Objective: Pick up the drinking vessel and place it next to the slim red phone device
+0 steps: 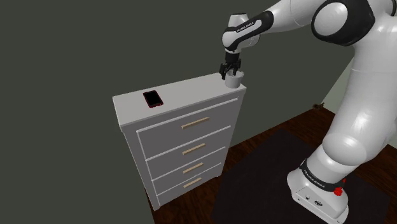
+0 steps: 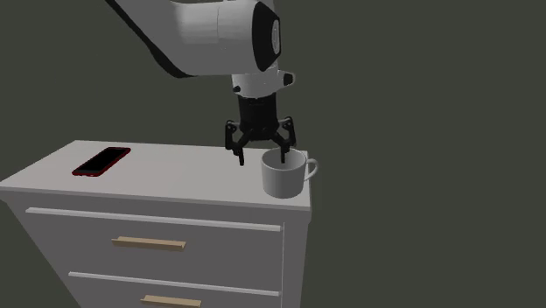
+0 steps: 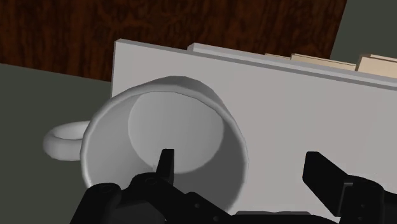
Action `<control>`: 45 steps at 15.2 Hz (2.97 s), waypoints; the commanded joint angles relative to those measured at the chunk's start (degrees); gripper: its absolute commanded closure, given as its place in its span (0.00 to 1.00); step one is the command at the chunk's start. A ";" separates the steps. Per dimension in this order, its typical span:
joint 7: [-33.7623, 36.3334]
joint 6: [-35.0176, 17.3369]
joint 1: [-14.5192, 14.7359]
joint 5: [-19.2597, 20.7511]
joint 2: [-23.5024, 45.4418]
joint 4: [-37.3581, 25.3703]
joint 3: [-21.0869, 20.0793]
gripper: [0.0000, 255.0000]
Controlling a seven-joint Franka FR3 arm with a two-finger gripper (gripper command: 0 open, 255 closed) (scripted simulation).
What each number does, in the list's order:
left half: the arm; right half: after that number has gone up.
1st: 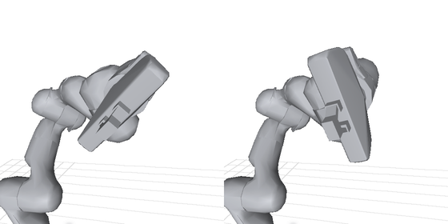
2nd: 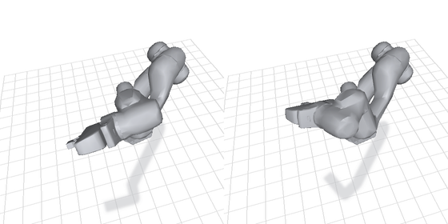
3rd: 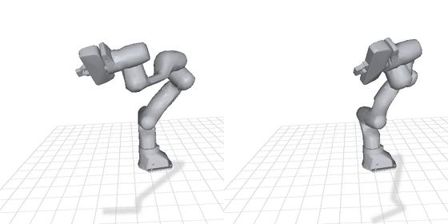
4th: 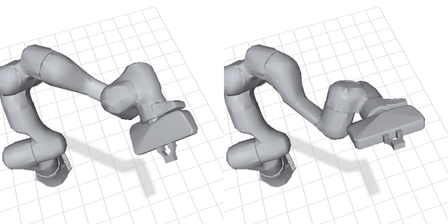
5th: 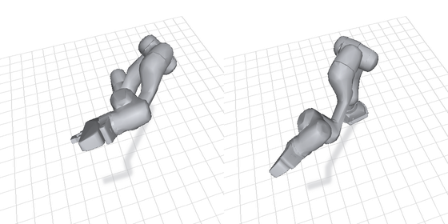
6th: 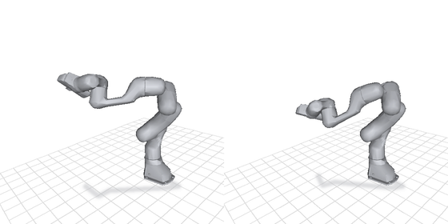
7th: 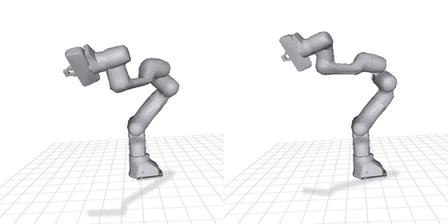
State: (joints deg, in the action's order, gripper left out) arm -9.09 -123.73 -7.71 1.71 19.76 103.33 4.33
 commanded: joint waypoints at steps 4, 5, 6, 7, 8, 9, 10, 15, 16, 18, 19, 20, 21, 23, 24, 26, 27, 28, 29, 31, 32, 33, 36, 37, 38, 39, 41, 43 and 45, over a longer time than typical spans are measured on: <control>-0.05 -1.16 -0.06 -0.02 0.46 0.67 0.01 0.00; -0.05 -1.16 -0.06 -0.02 0.46 0.67 0.01 0.00; -0.05 -1.16 -0.06 -0.02 0.46 0.67 0.01 0.00; -0.05 -1.16 -0.06 -0.02 0.46 0.67 0.01 0.00; -0.05 -1.15 -0.06 -0.02 0.46 0.66 0.01 0.00; -0.05 -1.15 -0.06 -0.02 0.46 0.66 0.01 1.00; -0.05 -1.15 -0.06 -0.02 0.46 0.66 0.01 1.00; -0.05 -1.15 -0.06 -0.02 0.46 0.66 0.01 1.00; -0.05 -1.15 -0.06 -0.02 0.46 0.67 0.01 1.00; -0.05 -1.16 -0.07 -0.02 0.46 0.67 0.01 1.00; -0.07 -0.51 -0.06 -0.01 0.11 0.37 0.02 1.00; -0.08 0.14 -0.05 0.00 -0.24 0.07 0.03 1.00; -0.10 0.80 -0.04 0.02 -0.58 -0.25 0.04 1.00; -0.13 2.12 -0.02 0.04 -1.22 -0.94 0.05 1.00; -0.15 2.79 -0.01 0.05 -1.50 -1.32 0.05 1.00; -0.18 4.14 0.00 0.07 -2.08 -2.09 0.06 1.00; -0.20 4.81 0.01 0.08 -2.35 -2.50 0.07 1.00; -0.22 5.49 0.01 0.09 -2.61 -2.92 0.07 1.00; -0.24 6.17 0.02 0.10 -2.88 -3.33 0.08 1.00; -0.28 7.56 0.03 0.11 -3.33 -4.26 0.08 1.00; -0.30 8.25 0.04 0.12 -3.55 -4.74 0.09 1.00; -0.32 8.95 0.04 0.12 -3.76 -5.23 0.09 1.00; -0.39 11.06 0.05 0.14 -4.32 -6.79 0.10 1.00; -0.41 11.77 0.05 0.14 -4.48 -7.34 0.10 1.00; -0.43 12.49 0.06 0.14 -4.63 -7.90 0.11 1.00; -0.46 13.21 0.06 0.14 -4.77 -8.48 0.11 1.00; -0.51 14.66 0.06 0.14 -5.01 -9.69 0.11 1.00; -0.56 16.12 0.06 0.14 -5.21 -10.97 0.12 1.00; -0.62 17.61 0.06 0.14 -5.35 -12.31 0.12 1.00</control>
State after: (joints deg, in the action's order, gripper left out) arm -9.65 -106.86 -7.63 1.84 14.51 91.64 4.44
